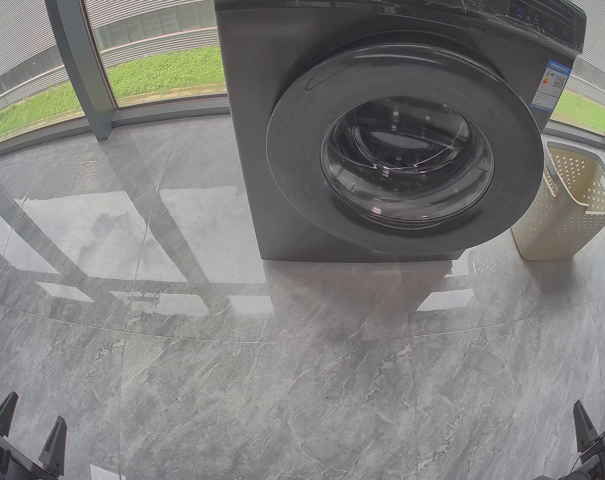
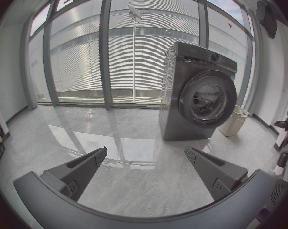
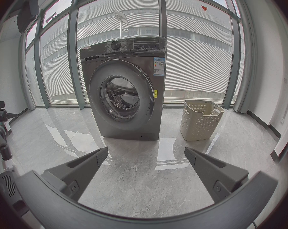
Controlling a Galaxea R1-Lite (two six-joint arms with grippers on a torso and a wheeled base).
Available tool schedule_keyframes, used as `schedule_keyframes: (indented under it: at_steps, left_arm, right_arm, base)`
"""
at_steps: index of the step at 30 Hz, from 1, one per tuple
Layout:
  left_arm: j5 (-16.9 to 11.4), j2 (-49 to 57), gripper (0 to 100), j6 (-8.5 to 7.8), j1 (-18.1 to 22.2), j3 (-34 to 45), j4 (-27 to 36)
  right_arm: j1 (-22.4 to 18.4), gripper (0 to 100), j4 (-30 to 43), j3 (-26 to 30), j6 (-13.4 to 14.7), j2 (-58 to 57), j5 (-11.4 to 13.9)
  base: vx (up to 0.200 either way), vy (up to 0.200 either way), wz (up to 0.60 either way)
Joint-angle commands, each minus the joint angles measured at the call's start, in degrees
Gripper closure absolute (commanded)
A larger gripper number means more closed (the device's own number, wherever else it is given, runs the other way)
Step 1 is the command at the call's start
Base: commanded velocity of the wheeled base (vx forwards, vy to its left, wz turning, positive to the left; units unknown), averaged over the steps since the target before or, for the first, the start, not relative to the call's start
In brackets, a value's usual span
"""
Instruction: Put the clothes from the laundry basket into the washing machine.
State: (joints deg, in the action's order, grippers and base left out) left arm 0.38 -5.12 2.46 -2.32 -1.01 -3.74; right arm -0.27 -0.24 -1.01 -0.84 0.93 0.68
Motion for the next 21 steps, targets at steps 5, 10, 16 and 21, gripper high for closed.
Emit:
schedule_keyframes:
  at_steps: [5,10,16,21]
  left_arm:
    - [3.67,4.24,0,0.79,1.53,0.92,2.42]
    - [-2.05,4.86,0,-2.37,1.61,1.01,4.01]
    - [-1.70,4.94,0,-2.37,1.70,1.01,3.92]
    - [-1.61,4.94,0,-2.20,1.70,1.01,4.01]
  right_arm:
    - [0.00,0,-0.02,1.01,-0.04,-0.66,0.02]
    - [0.00,0,-0.02,1.01,-0.04,-0.66,0.02]
    - [0.00,0,-0.02,1.01,-0.13,-0.66,0.02]
    - [0.00,0,-0.02,1.01,0.23,-0.66,0.11]
  base:
    - [0.000,0.000,0.00]
    - [0.000,0.000,0.00]
    - [0.000,0.000,0.00]
    - [0.000,-0.120,0.00]
